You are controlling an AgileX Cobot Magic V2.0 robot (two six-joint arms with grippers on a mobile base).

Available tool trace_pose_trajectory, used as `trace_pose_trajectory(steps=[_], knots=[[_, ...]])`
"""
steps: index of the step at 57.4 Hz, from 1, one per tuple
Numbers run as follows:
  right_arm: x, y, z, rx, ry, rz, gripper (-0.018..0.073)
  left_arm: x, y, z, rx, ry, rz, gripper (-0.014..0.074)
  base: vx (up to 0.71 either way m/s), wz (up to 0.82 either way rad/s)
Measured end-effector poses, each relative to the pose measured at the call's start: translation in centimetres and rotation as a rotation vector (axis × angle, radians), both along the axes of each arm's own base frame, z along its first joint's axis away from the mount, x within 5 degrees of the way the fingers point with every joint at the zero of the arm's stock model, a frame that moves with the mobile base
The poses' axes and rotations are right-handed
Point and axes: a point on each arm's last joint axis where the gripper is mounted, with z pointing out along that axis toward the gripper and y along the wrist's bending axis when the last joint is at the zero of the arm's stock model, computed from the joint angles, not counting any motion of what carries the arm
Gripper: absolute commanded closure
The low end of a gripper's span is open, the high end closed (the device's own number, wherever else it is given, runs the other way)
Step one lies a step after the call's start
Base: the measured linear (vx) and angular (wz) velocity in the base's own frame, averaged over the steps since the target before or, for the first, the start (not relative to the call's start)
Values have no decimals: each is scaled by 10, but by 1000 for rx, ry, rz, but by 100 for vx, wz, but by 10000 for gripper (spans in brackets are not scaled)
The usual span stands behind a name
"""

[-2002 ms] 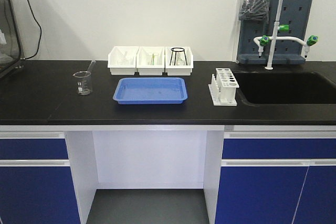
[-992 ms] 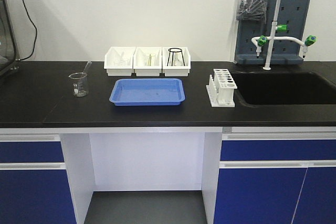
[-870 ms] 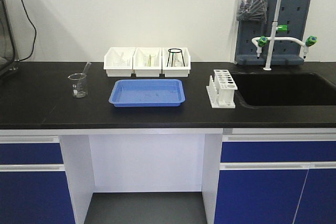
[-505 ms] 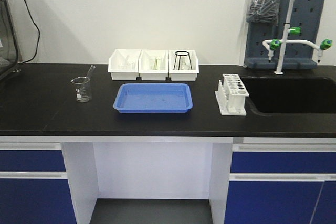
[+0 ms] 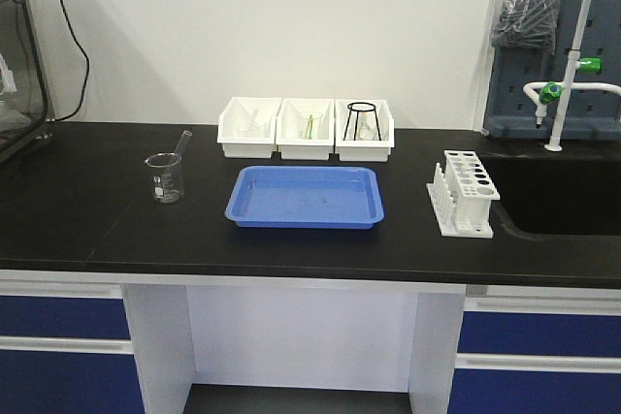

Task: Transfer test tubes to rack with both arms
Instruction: 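Drive the base closer to the bench with the white bins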

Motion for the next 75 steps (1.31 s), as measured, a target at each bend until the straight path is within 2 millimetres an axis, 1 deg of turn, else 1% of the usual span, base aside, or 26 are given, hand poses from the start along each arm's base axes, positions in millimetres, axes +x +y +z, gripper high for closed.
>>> trace_pose_trajectory(steps=[30, 75], knots=[[0, 0, 0, 0, 0, 0, 571, 0, 0, 0, 0, 0, 0, 600, 23, -2], [0, 0, 0, 0, 0, 0, 571, 0, 0, 0, 0, 0, 0, 600, 36, -6]])
